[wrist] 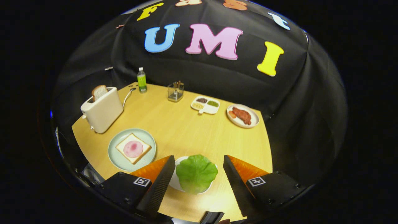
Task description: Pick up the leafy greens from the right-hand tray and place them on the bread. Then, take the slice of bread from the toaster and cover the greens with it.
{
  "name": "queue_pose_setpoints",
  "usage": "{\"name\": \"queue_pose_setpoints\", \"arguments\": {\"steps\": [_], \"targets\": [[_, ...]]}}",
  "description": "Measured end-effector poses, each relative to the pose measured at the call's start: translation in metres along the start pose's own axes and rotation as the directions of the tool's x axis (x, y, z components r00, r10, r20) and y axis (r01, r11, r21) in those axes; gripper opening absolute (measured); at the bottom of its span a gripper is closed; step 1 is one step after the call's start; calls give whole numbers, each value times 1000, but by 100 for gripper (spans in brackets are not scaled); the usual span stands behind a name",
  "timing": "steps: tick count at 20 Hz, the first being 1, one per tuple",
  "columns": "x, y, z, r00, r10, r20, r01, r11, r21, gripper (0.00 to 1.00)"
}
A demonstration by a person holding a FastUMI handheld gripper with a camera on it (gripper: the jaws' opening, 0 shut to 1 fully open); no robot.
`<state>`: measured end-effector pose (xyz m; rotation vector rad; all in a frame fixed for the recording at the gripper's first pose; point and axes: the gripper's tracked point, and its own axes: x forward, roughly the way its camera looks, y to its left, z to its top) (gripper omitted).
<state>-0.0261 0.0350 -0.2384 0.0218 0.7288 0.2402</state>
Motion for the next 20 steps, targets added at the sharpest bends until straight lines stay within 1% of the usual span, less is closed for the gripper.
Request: {"name": "queue_pose_setpoints", "arguments": {"steps": [3, 6, 8, 12, 13, 15, 18, 19, 20], "targets": [[25, 2, -37, 995, 6, -100, -3, 1000, 28, 95], [50, -1, -63, 983, -4, -184, 16, 998, 63, 90], [65, 5, -79, 974, 10, -228, 10, 996, 86, 89], [88, 5, -101, 956, 3, -292, 26, 995, 95, 81], [91, 7, -106, 952, 8, -307, 26, 994, 106, 77], [95, 11, -114, 943, 25, -331, 19, 992, 128, 74], [95, 10, -116, 940, 44, -339, 15, 986, 169, 71], [96, 8, -116, 939, 44, -341, 16, 985, 171, 67], [95, 8, -116, 939, 47, -342, 12, 986, 169, 59]]}}
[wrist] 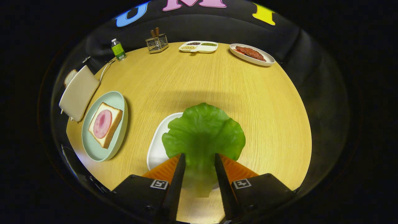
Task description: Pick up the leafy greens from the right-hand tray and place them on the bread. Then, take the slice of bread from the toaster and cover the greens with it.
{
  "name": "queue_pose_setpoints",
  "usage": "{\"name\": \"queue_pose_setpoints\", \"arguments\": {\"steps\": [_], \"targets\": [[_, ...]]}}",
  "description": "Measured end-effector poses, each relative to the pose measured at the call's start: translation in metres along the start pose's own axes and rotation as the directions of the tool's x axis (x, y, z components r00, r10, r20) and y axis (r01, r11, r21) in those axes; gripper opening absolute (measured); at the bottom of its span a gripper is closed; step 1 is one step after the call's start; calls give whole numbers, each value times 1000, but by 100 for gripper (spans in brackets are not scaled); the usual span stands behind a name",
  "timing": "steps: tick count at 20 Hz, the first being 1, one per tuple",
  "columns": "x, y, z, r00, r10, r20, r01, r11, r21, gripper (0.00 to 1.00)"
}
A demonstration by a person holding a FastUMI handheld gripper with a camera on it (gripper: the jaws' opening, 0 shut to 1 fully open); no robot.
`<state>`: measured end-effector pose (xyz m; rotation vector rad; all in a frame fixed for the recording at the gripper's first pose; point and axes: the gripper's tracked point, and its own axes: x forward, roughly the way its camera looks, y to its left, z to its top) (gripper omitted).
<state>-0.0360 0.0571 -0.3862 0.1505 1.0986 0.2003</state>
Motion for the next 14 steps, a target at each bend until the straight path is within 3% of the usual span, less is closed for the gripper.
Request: {"name": "queue_pose_setpoints", "arguments": {"steps": [1, 3, 5, 14], "targets": [[0, 0, 1, 1000, 6, 7, -6, 1000, -10, 52], [2, -1, 3, 1000, 12, 14, -12, 1000, -14, 13], [-2, -1, 3, 1000, 12, 22, -11, 1000, -9, 8], [-65, 17, 50, 982, 70, 173, -61, 997, -55, 7]]}}
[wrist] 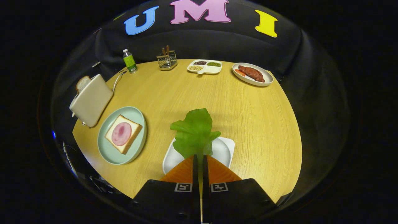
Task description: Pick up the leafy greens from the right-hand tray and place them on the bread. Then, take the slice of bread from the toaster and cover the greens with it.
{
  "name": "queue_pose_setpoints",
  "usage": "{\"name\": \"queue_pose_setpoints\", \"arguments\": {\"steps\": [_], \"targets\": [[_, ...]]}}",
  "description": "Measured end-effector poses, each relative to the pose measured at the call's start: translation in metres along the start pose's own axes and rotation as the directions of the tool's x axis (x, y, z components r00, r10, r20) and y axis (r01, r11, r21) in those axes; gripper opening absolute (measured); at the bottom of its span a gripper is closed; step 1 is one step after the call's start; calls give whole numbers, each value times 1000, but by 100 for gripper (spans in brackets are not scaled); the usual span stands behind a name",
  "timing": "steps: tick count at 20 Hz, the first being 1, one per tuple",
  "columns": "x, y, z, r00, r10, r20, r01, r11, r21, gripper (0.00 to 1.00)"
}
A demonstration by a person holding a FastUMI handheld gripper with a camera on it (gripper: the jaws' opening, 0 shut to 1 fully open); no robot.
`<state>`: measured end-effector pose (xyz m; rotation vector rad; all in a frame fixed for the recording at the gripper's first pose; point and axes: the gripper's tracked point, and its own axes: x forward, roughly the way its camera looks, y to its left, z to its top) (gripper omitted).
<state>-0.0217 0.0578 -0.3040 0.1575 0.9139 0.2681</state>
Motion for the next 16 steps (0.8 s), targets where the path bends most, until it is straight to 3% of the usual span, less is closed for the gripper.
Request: {"name": "queue_pose_setpoints", "arguments": {"steps": [8, 16], "targets": [[-32, 94, 51, 983, 169, 69, -157, 976, -154, 7], [-18, 172, 54, 961, 276, 18, -261, 926, -273, 7]]}}
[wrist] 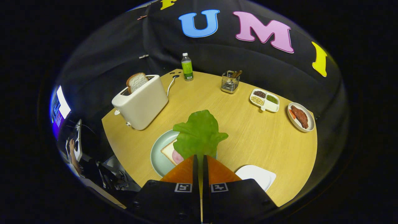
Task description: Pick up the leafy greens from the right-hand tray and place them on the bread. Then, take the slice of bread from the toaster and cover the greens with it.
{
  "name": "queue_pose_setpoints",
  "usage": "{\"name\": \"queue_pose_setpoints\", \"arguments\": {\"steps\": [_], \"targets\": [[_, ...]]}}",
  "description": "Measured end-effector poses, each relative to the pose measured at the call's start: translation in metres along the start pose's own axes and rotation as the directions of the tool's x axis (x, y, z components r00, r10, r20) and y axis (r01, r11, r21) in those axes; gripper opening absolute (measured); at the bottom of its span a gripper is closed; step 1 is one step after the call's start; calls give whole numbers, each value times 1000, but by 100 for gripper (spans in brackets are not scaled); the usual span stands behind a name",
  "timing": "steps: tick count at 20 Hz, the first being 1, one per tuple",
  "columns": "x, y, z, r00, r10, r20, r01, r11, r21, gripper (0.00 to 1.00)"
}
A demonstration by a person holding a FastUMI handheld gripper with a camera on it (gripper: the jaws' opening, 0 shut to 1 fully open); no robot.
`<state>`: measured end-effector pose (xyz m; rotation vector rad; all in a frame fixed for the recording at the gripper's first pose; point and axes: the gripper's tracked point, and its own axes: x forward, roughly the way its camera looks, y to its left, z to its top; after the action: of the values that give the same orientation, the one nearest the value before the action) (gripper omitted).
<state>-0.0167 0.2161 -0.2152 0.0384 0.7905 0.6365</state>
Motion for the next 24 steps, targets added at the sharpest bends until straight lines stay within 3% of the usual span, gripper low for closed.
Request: {"name": "queue_pose_setpoints", "arguments": {"steps": [7, 10, 11, 14, 20, 24], "targets": [[37, 36, -3, 997, 52, -63, -57, 995, -84, 7], [54, 34, -11, 996, 16, -87, -25, 994, -109, 8], [59, 33, -11, 997, 2, -81, -11, 994, -104, 22], [69, 36, -7, 999, -12, -51, 6, 994, -113, 100], [48, 41, 29, 995, -13, 104, 24, 995, -100, 99], [12, 50, 85, 961, -3, 277, 26, 997, -79, 99]]}}
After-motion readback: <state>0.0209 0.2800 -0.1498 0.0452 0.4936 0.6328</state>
